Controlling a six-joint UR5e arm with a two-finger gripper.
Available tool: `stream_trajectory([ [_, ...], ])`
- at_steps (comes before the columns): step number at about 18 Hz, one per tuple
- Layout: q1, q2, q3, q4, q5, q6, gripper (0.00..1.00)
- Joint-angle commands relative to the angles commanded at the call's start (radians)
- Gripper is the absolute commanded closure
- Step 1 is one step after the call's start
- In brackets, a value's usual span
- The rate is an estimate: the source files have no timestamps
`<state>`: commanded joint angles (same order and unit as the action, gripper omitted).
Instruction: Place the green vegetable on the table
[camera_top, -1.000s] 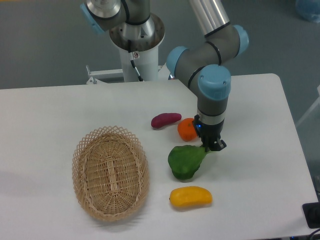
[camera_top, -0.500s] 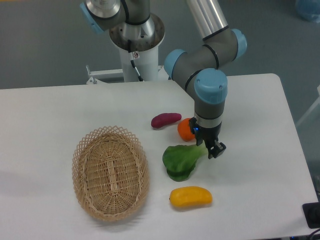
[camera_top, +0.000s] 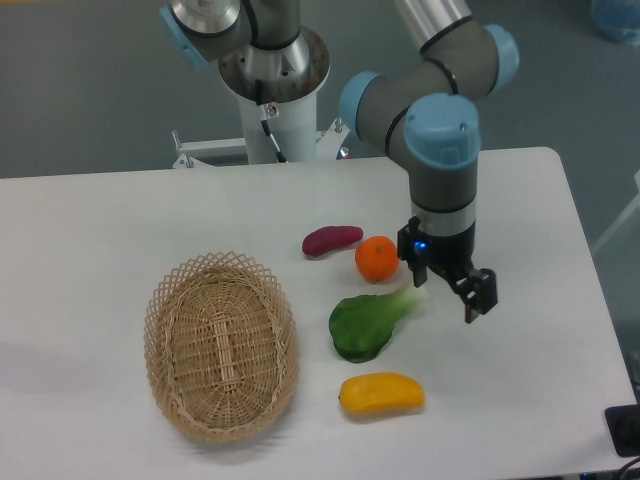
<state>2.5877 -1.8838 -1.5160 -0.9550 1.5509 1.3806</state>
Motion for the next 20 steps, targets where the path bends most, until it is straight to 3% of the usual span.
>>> stream_trajectory([
  [2,0.014,0.000,0.098,-0.146,0.002,0.002,0.00],
  [4,0.035,0.002,0.158,-0.215,-0.003,-0.002,0.00],
  [7,0.061,0.017,0.165,-0.220,-0.021,0.000,0.00],
  [11,0.164,0.035,0.166,-0.258,-0.116,0.023,0.00],
  [16,0.248,0.074,0.158,-0.336,-0.137,0.320,0.00],
  [20,0.278,0.083,0.158,-0.352,-0.158,0.357,0.00],
])
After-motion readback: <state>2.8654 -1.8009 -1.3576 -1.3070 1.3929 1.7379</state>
